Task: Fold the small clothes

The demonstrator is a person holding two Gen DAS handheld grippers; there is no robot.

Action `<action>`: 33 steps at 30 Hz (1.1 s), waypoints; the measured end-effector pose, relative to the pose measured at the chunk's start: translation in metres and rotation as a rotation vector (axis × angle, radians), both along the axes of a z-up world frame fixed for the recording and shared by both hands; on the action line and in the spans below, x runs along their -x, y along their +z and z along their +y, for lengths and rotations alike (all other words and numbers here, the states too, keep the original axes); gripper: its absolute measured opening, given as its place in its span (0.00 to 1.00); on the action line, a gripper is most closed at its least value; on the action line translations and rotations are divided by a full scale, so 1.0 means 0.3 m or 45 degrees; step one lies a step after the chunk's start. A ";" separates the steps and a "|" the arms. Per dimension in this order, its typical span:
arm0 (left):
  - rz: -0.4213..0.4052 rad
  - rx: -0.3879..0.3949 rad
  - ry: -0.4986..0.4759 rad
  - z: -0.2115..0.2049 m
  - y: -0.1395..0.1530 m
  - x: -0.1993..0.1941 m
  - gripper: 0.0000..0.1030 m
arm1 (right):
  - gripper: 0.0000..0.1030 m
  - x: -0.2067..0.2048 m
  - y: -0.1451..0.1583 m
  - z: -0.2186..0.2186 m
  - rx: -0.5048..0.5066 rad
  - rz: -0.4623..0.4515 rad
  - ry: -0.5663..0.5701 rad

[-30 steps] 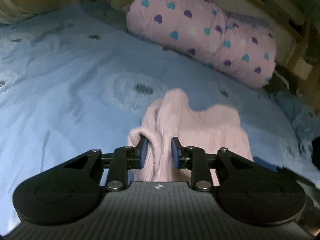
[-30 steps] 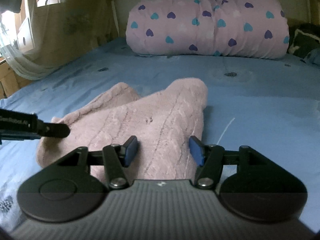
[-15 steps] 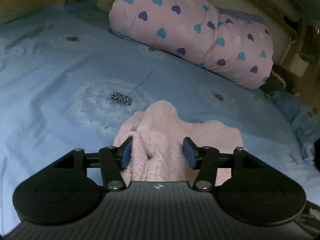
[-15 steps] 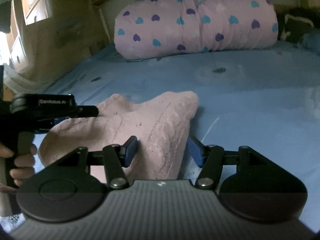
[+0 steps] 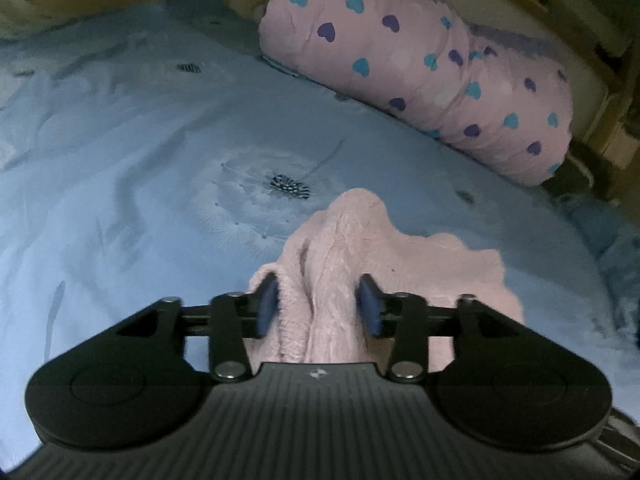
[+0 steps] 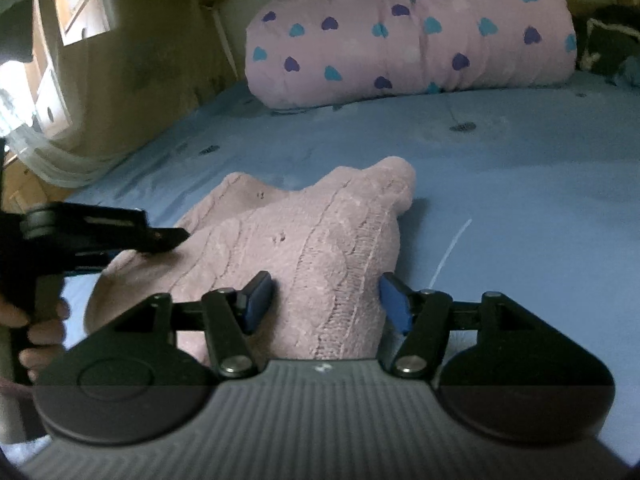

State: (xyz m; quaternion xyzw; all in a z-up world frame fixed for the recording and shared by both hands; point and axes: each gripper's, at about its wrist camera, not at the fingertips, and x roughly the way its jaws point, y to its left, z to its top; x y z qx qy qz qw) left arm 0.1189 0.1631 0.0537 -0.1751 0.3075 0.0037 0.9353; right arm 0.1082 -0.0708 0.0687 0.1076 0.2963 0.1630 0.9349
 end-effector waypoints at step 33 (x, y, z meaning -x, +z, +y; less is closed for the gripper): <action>0.220 0.179 -0.229 -0.003 -0.129 0.021 0.95 | 0.75 0.014 -0.074 -0.025 -0.273 0.215 -0.072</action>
